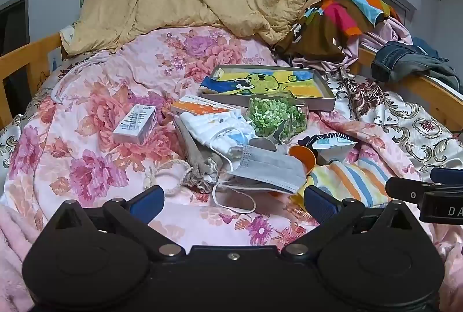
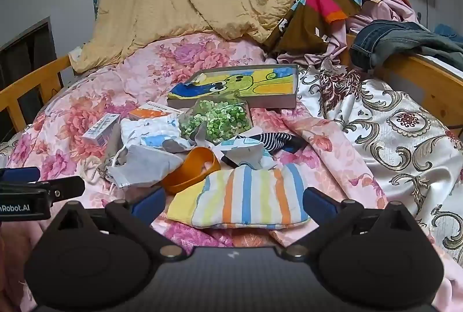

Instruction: Organize soft objects

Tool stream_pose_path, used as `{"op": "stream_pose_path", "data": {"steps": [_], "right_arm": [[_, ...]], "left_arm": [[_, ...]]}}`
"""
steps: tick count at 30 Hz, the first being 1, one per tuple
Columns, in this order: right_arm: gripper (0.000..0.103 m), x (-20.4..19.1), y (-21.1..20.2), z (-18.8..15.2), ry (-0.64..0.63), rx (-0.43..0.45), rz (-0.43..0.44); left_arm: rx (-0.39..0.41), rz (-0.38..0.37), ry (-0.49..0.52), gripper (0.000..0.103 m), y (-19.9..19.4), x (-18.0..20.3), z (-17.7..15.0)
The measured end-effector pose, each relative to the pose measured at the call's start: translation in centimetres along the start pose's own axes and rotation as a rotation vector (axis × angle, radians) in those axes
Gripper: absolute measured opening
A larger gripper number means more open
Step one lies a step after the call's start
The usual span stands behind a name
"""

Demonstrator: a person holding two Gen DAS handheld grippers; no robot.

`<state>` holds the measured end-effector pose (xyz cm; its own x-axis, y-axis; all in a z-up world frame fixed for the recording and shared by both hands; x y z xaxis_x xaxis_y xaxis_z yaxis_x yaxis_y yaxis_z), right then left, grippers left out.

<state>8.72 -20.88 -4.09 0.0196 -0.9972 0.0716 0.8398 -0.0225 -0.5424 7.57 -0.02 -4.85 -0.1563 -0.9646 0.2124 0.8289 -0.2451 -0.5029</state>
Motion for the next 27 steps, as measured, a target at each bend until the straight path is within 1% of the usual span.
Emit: {"op": "stream_pose_path", "data": {"steps": [9, 10, 14, 27], "right_arm": [[0.103, 0.03, -0.08, 0.08, 0.003, -0.003, 0.003], [0.103, -0.42, 0.01, -0.17, 0.002, -0.003, 0.006], [0.103, -0.56, -0.04, -0.22, 0.001, -0.003, 0.007], [0.103, -0.18, -0.04, -0.05, 0.002, -0.005, 0.008]], "left_arm": [[0.002, -0.012, -0.003, 0.102, -0.34, -0.18, -0.08], [-0.005, -0.011, 0.003, 0.102, 0.34, 0.04, -0.54], [-0.004, -0.006, 0.007, 0.102, 0.39, 0.08, -0.86], [-0.016, -0.009, 0.0, 0.102, 0.39, 0.01, -0.46]]}}
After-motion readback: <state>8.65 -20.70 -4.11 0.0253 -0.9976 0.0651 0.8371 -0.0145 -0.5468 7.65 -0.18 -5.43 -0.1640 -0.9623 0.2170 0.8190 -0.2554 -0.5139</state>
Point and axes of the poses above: each gripper's, at about its wrist camera, not at the fingertips, and y roughly the way its jaws point, x to its right, z to its top, the point moved 9 cm from there along y, roughly the way its jaws point, and after that the axes turned 14 degrees about -z, right-handed, at the moved point
